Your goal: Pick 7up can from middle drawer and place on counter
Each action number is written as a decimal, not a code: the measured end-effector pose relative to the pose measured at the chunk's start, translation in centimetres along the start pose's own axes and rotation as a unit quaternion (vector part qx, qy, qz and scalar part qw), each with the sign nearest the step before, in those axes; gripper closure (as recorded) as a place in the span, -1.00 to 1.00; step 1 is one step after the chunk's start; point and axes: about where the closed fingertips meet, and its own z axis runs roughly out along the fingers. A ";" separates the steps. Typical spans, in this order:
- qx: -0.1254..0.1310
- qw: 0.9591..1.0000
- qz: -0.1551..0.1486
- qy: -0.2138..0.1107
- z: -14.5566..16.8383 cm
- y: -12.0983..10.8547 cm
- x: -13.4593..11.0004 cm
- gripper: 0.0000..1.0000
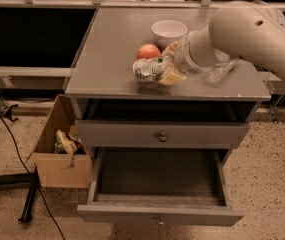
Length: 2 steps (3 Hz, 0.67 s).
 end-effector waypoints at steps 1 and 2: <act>0.005 0.999 0.032 -0.007 2.1 -1.9 1.5 1.00; -0.002 0.997 0.075 -0.005 3.9 -2.6 3.0 1.00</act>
Offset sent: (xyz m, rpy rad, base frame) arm 0.0696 -0.0273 -0.0406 0.1575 0.1236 -0.1684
